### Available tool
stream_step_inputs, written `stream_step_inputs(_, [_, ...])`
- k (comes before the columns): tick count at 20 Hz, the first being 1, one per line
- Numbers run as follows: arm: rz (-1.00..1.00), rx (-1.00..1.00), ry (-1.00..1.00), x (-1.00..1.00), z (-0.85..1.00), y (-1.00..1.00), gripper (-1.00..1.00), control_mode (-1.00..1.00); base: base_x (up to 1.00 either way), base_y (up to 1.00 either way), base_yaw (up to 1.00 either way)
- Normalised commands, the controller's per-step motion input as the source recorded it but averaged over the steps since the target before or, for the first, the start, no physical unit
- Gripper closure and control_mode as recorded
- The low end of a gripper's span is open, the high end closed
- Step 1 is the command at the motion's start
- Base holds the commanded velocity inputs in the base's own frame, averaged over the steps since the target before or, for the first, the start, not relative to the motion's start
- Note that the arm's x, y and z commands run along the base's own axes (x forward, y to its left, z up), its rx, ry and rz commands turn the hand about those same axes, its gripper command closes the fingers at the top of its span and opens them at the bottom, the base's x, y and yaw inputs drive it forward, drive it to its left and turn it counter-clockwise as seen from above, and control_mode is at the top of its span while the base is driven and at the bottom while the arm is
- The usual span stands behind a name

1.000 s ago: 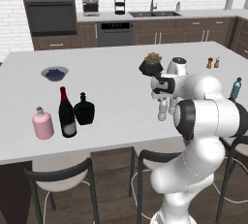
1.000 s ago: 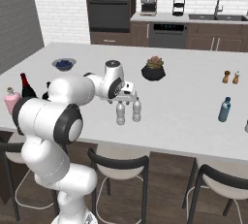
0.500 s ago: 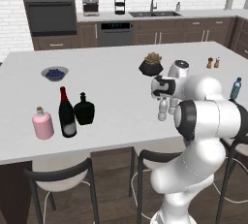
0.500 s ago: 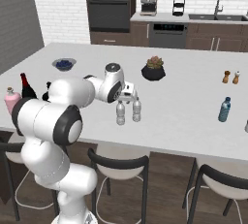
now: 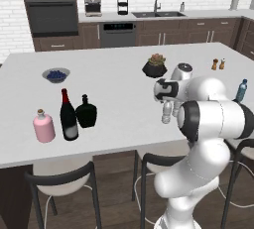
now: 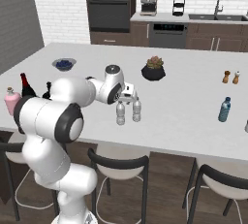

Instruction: Move the plastic bottles in the middle to the plastics group, and the glass bottles in the middle to the glass group.

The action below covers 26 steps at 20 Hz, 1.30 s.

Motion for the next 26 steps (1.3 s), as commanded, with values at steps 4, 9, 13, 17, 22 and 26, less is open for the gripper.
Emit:
stream_step_inputs(4, [0.0, 0.0, 0.0, 0.18, -0.23, 0.0, -1.0, -1.0, 0.0, 0.0, 0.0])
stream_step_inputs(9, [0.0, 0.0, 0.0, 0.01, -0.14, 0.0, -1.0, -1.0, 0.0, 0.0, 0.0])
stream_step_inputs(13, [0.0, 0.0, 0.0, 0.01, 0.0, 0.0, -1.0, -1.0, 0.0, 0.0, 0.0])
stream_step_inputs(17, [0.0, 0.0, 0.0, 0.1, 0.0, 0.0, -1.0, -1.0, 0.0, 0.0, 0.0])
stream_step_inputs(22, [0.0, 0.0, 0.0, 0.05, -0.02, 0.0, -1.0, -1.0, 0.0, 0.0, 0.0])
stream_step_inputs(26, [0.0, 0.0, 0.0, 0.0, -0.01, 0.0, -1.0, -1.0, 0.0, 0.0, 0.0])
